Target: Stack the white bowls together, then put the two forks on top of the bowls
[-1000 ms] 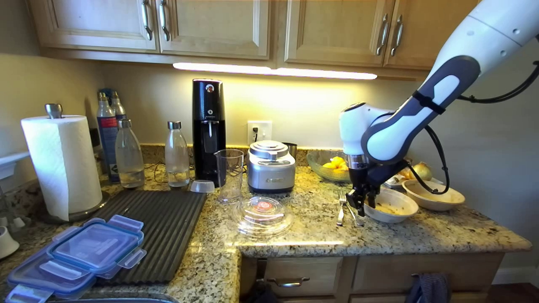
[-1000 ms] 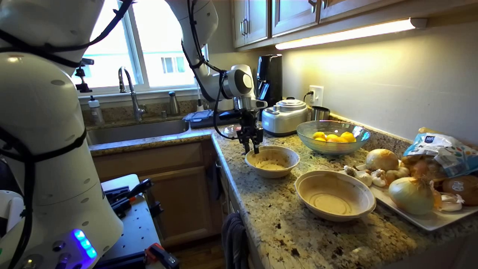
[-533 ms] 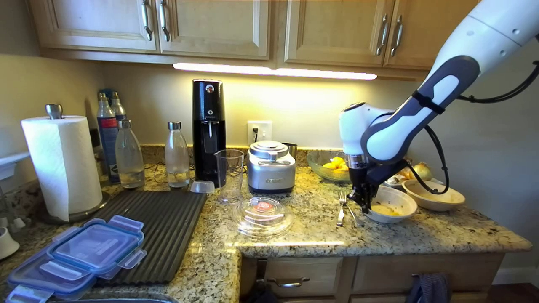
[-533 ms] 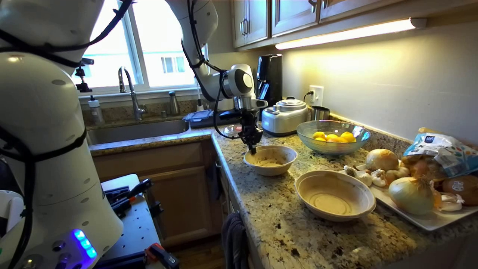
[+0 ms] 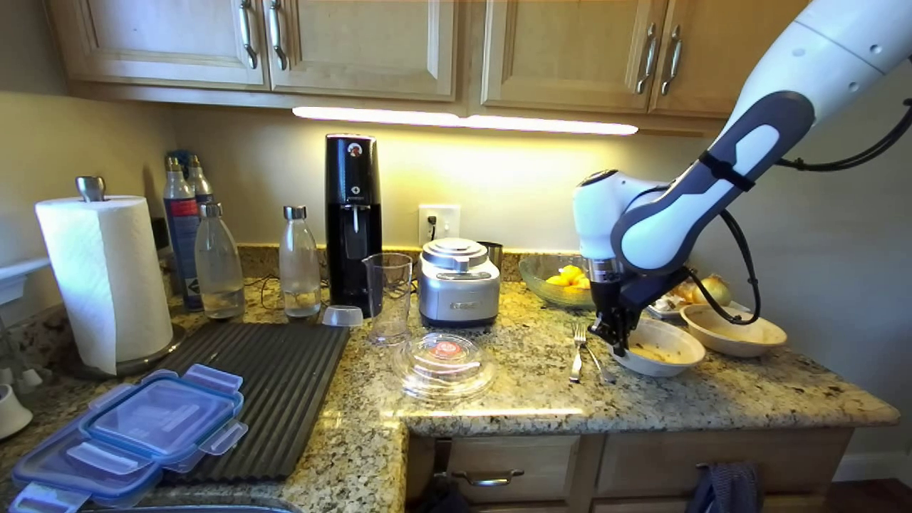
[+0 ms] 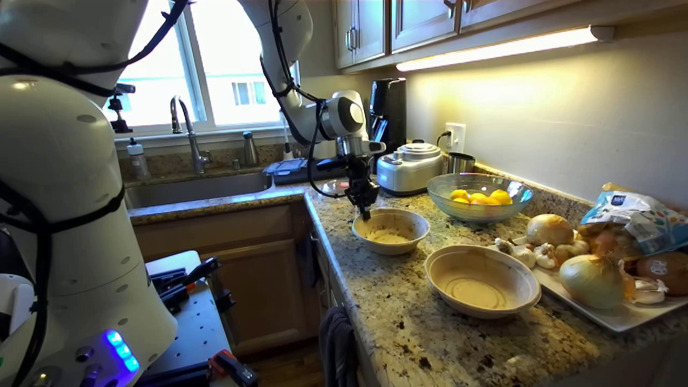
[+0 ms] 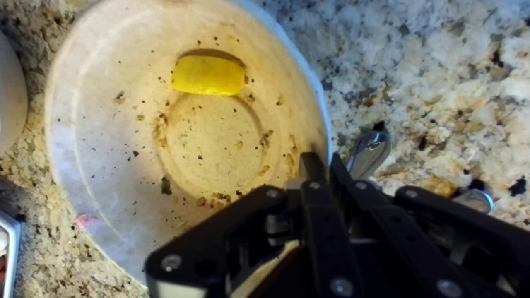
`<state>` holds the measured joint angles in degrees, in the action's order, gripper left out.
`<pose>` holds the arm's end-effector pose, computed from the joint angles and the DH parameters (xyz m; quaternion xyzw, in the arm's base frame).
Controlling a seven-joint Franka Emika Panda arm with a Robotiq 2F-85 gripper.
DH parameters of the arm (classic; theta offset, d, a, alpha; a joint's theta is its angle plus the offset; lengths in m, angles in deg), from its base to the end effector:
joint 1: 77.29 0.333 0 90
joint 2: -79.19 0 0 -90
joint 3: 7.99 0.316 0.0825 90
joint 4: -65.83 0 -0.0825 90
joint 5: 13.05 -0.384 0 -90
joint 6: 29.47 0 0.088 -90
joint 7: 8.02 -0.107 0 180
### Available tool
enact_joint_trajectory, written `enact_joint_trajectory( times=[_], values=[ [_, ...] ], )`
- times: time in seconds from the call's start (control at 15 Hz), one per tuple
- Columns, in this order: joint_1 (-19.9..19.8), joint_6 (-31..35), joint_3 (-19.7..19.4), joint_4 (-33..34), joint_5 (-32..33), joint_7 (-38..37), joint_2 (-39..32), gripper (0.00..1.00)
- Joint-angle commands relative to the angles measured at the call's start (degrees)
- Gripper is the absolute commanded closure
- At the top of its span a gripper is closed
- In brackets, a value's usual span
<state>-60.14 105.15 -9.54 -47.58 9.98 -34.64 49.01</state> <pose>0.5752 0.1550 0.1861 0.9858 0.0578 -0.0226 0.1561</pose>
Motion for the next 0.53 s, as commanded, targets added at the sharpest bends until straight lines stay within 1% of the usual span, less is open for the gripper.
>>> enact_joint_trajectory(
  times=[0.0,0.2,0.47],
  values=[
    [4.9,-5.4,-3.1,-1.5,6.2,-5.8,3.6,0.93],
    [7.0,-10.7,-3.0,-0.9,11.5,-9.0,5.0,0.93],
    [7.3,-16.6,-0.9,0.1,17.2,-12.2,7.4,0.93]
  ],
)
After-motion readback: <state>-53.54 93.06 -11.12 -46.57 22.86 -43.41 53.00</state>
